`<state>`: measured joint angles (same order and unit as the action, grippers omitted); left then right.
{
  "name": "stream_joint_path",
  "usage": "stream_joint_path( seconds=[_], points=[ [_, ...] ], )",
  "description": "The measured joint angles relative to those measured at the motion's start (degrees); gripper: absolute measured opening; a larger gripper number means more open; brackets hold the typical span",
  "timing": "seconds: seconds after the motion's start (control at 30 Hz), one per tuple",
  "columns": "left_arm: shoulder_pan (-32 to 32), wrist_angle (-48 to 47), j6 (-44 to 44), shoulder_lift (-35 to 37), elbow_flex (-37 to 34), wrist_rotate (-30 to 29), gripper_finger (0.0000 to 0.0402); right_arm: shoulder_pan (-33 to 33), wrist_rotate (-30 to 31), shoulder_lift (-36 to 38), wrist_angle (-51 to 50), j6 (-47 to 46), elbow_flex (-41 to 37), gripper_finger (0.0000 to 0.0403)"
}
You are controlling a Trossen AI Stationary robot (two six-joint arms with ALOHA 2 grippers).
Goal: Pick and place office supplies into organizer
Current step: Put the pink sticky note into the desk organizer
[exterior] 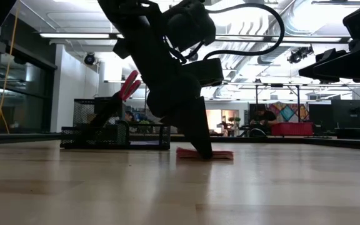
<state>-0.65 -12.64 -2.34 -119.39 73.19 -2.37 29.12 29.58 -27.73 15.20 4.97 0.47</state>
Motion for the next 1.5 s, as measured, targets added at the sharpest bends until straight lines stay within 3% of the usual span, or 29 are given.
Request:
stream_joint_path(
  seconds=[0.4,0.87,1.1,1.27,1.5],
  points=[
    [-0.11,-0.46,-1.09,-0.65,-0.04,0.11,0.0383,0.02,0.0,-0.02,0.02,0.0,-0.01,0.0169],
    [-0.11,0.61,-2.53,-1.25,-0.13,-0.04,0.0222,0.0,0.01,0.0,0.01,0.0,-0.01,0.0169],
    [-0.11,2.17,-2.6,-1.29,-0.22,0.27,0.0169,0.0,0.0,-0.02,0.01,0.0,-0.01,0.0169],
    [-0.11,2.38,-3.06,-1.29,-0.2,0.37,0.0159,0.0,0.0,0.0,0.0,0.0,0.0,0.0169],
    [-0.11,2.16,-4.14,-0.92,-0.2,0.46,0.0175,0.02,0.0,-0.01,0.02,0.0,-0.01,0.0169]
  ],
)
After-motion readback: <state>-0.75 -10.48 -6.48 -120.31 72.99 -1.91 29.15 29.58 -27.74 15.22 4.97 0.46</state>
